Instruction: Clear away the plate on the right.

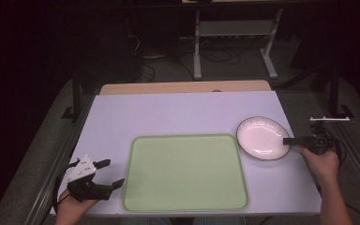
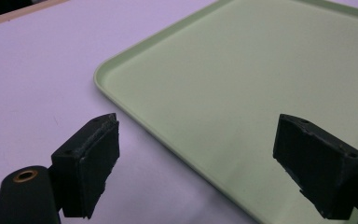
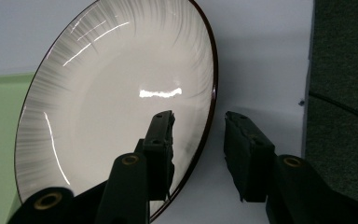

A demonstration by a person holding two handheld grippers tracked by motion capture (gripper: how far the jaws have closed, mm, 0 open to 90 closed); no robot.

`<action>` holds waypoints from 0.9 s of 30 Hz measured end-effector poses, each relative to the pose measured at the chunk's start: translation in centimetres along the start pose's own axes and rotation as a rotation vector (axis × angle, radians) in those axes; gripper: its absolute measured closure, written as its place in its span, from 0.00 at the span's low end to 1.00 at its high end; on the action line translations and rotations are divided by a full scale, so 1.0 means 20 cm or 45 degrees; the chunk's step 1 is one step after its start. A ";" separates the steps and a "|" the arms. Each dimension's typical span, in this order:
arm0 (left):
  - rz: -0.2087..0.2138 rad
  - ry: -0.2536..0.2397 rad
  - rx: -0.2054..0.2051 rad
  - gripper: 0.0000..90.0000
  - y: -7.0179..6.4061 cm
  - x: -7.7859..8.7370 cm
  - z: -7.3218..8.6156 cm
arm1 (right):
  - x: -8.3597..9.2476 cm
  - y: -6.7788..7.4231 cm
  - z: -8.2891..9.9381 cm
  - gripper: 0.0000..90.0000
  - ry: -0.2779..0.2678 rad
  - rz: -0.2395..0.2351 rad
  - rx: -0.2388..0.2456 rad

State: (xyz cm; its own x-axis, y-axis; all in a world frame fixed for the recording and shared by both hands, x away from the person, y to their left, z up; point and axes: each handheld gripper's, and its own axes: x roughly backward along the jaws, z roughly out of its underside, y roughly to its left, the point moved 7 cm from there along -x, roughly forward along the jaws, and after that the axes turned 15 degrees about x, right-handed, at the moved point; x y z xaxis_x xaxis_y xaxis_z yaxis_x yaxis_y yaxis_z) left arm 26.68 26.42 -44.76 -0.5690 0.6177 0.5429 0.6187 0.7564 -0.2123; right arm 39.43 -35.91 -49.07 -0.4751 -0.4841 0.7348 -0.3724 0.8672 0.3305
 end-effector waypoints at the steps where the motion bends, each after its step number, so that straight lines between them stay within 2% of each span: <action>1: 0.000 -0.002 0.000 0.16 0.00 0.00 0.00 | -0.01 0.00 0.00 0.71 -0.002 -0.007 -0.024; 11: -0.003 -0.004 -0.004 0.16 0.01 0.01 0.00 | -0.04 0.00 0.01 0.83 -0.001 -0.030 -0.100; 13: -0.004 -0.004 -0.005 0.16 0.00 0.01 0.00 | -0.05 0.00 0.01 0.86 -0.023 -0.043 -0.128; 22: -0.006 -0.002 -0.003 0.16 0.00 0.01 0.00 | -0.05 -0.01 0.01 0.89 -0.052 -0.041 -0.189; 27: -0.007 -0.004 -0.005 0.16 0.01 0.01 0.00 | -0.06 -0.01 0.01 0.92 -0.097 -0.058 -0.271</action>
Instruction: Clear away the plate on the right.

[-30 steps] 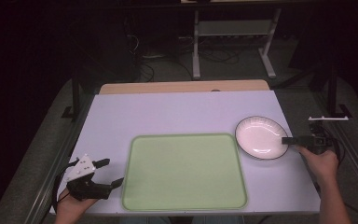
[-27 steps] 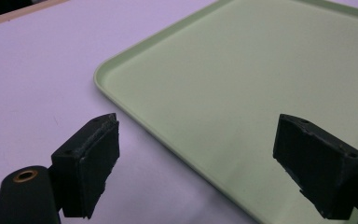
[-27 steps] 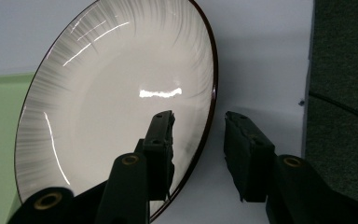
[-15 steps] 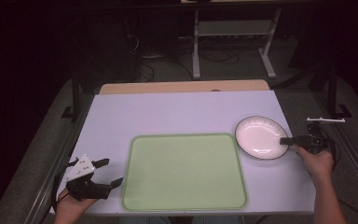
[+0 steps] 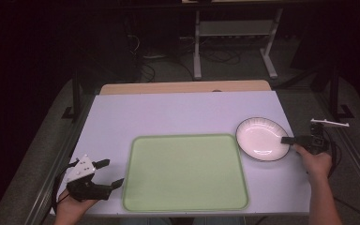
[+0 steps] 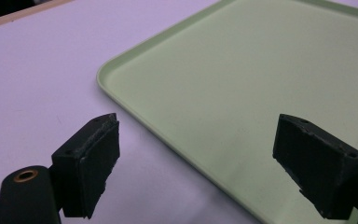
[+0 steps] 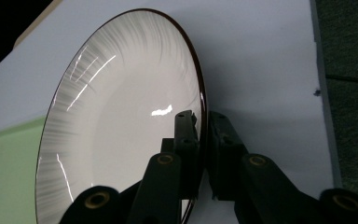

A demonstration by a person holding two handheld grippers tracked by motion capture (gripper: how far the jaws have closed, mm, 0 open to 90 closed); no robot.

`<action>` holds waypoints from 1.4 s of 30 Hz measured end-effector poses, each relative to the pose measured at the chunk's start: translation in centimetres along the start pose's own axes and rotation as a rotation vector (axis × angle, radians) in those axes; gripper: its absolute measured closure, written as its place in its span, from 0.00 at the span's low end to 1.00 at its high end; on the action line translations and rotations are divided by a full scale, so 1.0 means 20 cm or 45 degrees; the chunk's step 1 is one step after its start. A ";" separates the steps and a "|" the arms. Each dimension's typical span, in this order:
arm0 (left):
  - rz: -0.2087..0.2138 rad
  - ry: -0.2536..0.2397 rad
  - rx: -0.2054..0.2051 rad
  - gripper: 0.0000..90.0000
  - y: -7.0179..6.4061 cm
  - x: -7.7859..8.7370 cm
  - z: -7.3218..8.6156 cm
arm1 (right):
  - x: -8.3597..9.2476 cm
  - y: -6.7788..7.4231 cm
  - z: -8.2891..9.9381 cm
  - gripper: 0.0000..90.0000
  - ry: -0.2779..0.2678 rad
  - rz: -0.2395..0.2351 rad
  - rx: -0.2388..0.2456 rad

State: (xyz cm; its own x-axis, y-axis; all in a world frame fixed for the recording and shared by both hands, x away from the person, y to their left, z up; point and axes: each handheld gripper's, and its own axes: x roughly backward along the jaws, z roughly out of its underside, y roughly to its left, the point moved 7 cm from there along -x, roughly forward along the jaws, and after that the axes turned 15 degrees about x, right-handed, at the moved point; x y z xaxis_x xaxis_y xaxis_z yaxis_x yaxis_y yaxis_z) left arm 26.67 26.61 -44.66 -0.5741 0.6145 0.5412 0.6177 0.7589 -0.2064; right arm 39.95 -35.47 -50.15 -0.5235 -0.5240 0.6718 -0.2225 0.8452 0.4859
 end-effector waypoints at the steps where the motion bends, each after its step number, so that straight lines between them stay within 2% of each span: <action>1: 0.001 -0.001 0.000 0.16 0.00 0.00 0.00 | 0.00 0.00 0.00 0.92 -0.005 -0.001 -0.010; 4: 0.000 -0.001 0.002 0.16 0.00 0.00 0.00 | 0.00 0.00 0.00 0.93 -0.014 0.003 -0.032; 5: -0.001 -0.004 0.003 0.16 0.00 0.01 0.00 | 0.00 0.00 0.00 0.93 -0.022 -0.001 -0.065; 8: 0.001 -0.007 0.004 0.16 0.00 0.01 0.00 | 0.00 0.00 0.00 0.93 -0.031 -0.007 -0.086; 9: 0.001 -0.011 0.009 0.16 0.01 0.01 0.00 | 0.00 0.00 0.00 0.93 -0.042 -0.020 -0.113; 14: 0.002 -0.010 0.012 0.16 0.01 0.01 0.00 | 0.01 0.00 0.00 0.93 -0.075 -0.037 -0.142; 33: 0.003 -0.012 0.015 0.16 0.01 0.01 0.00 | 0.09 -0.03 -0.01 0.91 -0.177 -0.068 -0.178; 37: 0.003 -0.012 0.016 0.16 0.01 0.01 0.00 | 0.11 -0.02 0.00 0.90 -0.203 -0.092 -0.173; 42: 0.000 -0.013 0.015 0.16 0.01 0.01 0.00 | 0.13 -0.01 0.00 0.90 -0.252 -0.156 -0.182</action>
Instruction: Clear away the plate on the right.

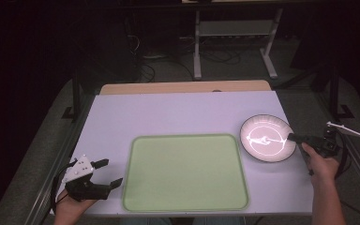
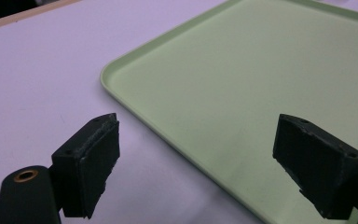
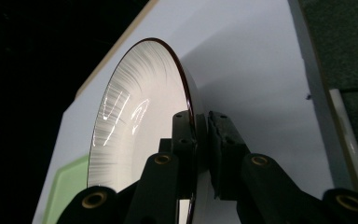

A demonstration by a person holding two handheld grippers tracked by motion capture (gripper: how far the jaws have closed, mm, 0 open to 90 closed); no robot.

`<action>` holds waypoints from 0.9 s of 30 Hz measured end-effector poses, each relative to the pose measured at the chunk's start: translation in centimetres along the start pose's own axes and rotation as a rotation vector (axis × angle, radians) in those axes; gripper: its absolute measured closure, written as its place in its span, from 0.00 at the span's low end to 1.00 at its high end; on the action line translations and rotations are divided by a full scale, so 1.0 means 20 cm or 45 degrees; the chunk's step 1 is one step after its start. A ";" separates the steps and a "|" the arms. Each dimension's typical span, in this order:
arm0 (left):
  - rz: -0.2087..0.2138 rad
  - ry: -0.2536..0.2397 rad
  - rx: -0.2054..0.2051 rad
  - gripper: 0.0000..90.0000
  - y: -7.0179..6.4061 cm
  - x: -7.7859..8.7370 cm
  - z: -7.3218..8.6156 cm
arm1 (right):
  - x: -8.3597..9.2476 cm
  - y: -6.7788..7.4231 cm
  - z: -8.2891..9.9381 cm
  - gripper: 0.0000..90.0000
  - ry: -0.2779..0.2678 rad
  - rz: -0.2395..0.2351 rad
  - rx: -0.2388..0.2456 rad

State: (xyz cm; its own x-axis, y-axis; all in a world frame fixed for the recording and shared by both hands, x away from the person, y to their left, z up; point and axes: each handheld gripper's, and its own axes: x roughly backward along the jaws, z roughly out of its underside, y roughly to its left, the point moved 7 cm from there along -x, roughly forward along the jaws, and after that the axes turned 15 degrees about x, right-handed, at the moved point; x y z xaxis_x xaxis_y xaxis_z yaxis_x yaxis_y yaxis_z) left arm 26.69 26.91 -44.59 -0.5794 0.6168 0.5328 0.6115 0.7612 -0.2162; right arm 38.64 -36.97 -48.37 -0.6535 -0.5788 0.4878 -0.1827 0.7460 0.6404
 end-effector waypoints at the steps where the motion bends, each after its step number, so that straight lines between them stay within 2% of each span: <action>1: 0.000 -0.001 0.001 0.16 0.00 0.00 0.00 | 0.01 0.01 -0.01 0.90 -0.017 -0.014 0.009; 5: -0.003 -0.002 0.005 0.16 0.00 0.00 0.00 | 0.03 0.04 -0.02 0.90 -0.012 -0.029 0.037; 8: -0.003 -0.004 0.003 0.16 0.00 0.00 0.00 | 0.05 0.07 -0.02 0.90 0.007 -0.062 0.066; 12: -0.003 -0.003 0.002 0.16 0.00 0.00 0.00 | 0.06 0.12 0.00 0.90 0.072 -0.126 0.148; 18: -0.005 -0.006 0.004 0.16 0.00 0.00 0.00 | 0.08 0.16 0.01 0.90 0.091 -0.127 0.176; 24: -0.006 -0.007 0.003 0.16 0.00 0.01 0.00 | 0.12 0.19 0.04 0.90 0.085 -0.206 0.133; 27: -0.006 -0.007 0.003 0.16 0.00 0.00 0.00 | 0.13 0.23 0.05 0.90 0.110 -0.195 0.173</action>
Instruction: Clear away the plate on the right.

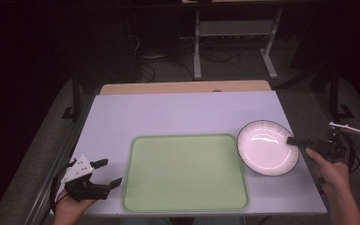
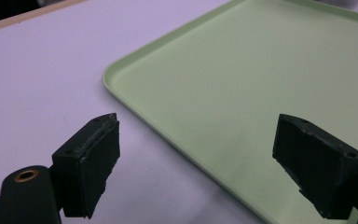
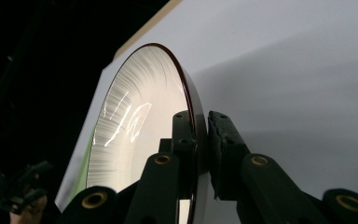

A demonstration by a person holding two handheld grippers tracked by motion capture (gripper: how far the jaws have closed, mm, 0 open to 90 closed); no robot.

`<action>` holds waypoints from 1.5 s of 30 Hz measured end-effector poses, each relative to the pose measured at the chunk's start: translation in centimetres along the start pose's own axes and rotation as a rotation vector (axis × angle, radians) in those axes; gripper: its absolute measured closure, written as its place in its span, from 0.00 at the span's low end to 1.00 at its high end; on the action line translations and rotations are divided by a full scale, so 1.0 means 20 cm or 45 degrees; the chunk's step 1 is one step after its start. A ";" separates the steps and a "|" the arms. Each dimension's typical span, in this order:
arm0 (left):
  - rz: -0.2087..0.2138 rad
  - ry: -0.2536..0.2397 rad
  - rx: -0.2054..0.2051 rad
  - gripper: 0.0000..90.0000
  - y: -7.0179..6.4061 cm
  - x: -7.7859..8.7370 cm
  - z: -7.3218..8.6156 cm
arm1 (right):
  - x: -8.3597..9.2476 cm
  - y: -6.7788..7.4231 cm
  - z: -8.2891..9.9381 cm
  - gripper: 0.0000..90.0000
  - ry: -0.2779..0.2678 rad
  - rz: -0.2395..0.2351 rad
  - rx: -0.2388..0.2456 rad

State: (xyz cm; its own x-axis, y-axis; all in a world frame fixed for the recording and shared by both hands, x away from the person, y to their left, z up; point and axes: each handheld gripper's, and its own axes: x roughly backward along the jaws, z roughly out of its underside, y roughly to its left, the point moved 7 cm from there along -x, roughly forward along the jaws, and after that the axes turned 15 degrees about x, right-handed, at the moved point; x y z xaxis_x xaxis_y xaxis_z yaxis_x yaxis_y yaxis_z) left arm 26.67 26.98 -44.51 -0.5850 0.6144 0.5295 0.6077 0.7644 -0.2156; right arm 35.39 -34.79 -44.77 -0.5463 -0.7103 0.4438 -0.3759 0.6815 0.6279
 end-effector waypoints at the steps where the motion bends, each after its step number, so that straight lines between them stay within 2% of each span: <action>1: 0.001 0.003 -0.005 0.16 0.00 0.00 0.00 | 0.00 0.02 0.00 0.90 0.015 0.014 0.031; 4: 0.001 0.009 -0.006 0.16 0.00 -0.01 0.00 | -0.01 0.04 0.00 0.90 0.045 0.030 0.052; 6: 0.000 0.005 -0.008 0.16 0.00 0.00 0.00 | -0.02 0.08 0.00 0.89 0.068 0.013 0.076; 7: 0.000 0.005 -0.008 0.16 0.00 0.00 0.00 | -0.02 0.08 0.00 0.89 0.068 0.013 0.076; 9: 0.001 0.006 -0.003 0.16 0.00 0.00 0.00 | -0.05 0.14 -0.01 0.89 0.079 -0.015 0.102; 12: 0.001 0.002 -0.001 0.16 0.00 0.00 0.00 | -0.06 0.18 -0.02 0.89 0.076 -0.038 0.110; 14: 0.000 0.002 -0.001 0.16 0.00 0.00 0.00 | -0.08 0.25 -0.03 0.89 0.065 -0.080 0.131; 16: -0.001 0.003 -0.002 0.16 0.00 0.00 0.00 | -0.09 0.26 -0.04 0.89 0.064 -0.086 0.140; 18: -0.001 0.000 -0.002 0.16 0.00 0.00 0.00 | -0.11 0.32 -0.06 0.89 0.063 -0.106 0.173; 20: -0.001 0.000 -0.003 0.16 0.00 0.00 0.00 | -0.11 0.33 -0.06 0.89 0.064 -0.111 0.180; 21: -0.001 -0.001 -0.002 0.16 0.00 0.00 0.00 | -0.12 0.37 -0.06 0.89 0.064 -0.129 0.189; 24: -0.001 0.000 -0.001 0.16 0.00 0.00 0.00 | -0.14 0.40 -0.07 0.89 0.065 -0.149 0.191; 28: 0.000 0.001 -0.001 0.16 0.00 0.00 0.00 | -0.18 0.47 -0.07 0.89 0.074 -0.170 0.215; 30: 0.000 0.001 0.000 0.16 0.00 0.00 0.00 | -0.19 0.48 -0.07 0.89 0.076 -0.171 0.221; 34: 0.000 0.002 -0.001 0.16 0.00 0.00 0.00 | -0.25 0.55 -0.07 0.89 0.092 -0.197 0.237; 35: 0.000 0.002 -0.001 0.16 0.00 0.00 0.00 | -0.25 0.55 -0.07 0.89 0.092 -0.197 0.237; 36: 0.000 0.002 -0.001 0.16 0.00 0.00 0.00 | -0.27 0.58 -0.07 0.89 0.095 -0.204 0.245; 37: 0.000 0.002 -0.001 0.16 0.00 0.00 0.00 | -0.27 0.58 -0.07 0.89 0.095 -0.204 0.245; 38: 0.001 0.004 0.000 0.16 0.00 0.00 0.00 | -0.31 0.61 -0.07 0.89 0.101 -0.208 0.252; 39: 0.001 0.004 0.000 0.16 0.00 0.00 0.00 | -0.31 0.61 -0.07 0.89 0.101 -0.208 0.252; 45: 0.003 -0.002 0.004 0.16 0.01 0.00 0.00 | -0.44 0.71 -0.08 0.88 0.154 -0.217 0.275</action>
State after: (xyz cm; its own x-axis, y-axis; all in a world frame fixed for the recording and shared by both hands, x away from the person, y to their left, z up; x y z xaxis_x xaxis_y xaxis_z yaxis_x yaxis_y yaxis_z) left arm 26.70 27.13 -44.50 -0.5843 0.6167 0.5276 0.6075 0.7634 -0.2194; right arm 36.06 -19.13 -38.82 -0.3732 -0.8246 0.4251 -0.6120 0.5632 0.5552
